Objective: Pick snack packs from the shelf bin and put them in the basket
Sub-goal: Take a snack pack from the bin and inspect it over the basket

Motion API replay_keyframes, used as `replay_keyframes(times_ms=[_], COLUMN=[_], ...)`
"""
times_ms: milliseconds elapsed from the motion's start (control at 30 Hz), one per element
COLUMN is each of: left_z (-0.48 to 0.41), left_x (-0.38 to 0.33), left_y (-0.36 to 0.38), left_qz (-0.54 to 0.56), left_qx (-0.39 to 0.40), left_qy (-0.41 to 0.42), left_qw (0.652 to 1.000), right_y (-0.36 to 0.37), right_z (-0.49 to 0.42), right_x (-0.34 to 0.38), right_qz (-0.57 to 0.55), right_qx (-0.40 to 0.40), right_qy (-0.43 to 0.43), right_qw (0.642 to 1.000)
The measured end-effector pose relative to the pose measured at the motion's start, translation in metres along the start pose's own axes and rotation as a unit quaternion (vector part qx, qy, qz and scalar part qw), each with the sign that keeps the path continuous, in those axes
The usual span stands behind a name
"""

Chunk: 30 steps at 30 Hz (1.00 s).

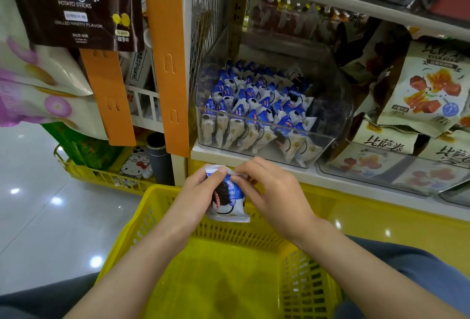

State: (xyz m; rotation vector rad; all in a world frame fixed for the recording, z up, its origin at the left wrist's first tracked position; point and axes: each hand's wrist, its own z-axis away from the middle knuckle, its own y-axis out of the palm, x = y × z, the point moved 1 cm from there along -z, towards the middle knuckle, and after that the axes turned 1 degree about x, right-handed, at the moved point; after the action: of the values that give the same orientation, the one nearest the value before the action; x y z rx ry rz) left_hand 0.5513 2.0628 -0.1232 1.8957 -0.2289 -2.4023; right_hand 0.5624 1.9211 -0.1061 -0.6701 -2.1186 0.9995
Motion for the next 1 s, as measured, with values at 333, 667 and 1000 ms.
replay_keyframes(times_ms=[333, 667, 1000], left_z=[0.004, 0.002, 0.003], left_x=[-0.004, -0.007, -0.021], left_y=[0.002, -0.003, -0.008], left_qz=[-0.042, -0.02, 0.015], left_qx=[0.057, -0.007, -0.018], left_qy=[0.037, 0.075, 0.09], left_qw=[0.997, 0.997, 0.996], right_y=[-0.009, 0.0, -0.07], right_z=[-0.012, -0.005, -0.074], right_x=[-0.009, 0.001, -0.052], right_qz=[-0.398, -0.319, -0.008], right_qx=[-0.023, 0.04, -0.049], right_qy=[0.278, 0.206, 0.149], right_qw=[0.874, 0.924, 0.988])
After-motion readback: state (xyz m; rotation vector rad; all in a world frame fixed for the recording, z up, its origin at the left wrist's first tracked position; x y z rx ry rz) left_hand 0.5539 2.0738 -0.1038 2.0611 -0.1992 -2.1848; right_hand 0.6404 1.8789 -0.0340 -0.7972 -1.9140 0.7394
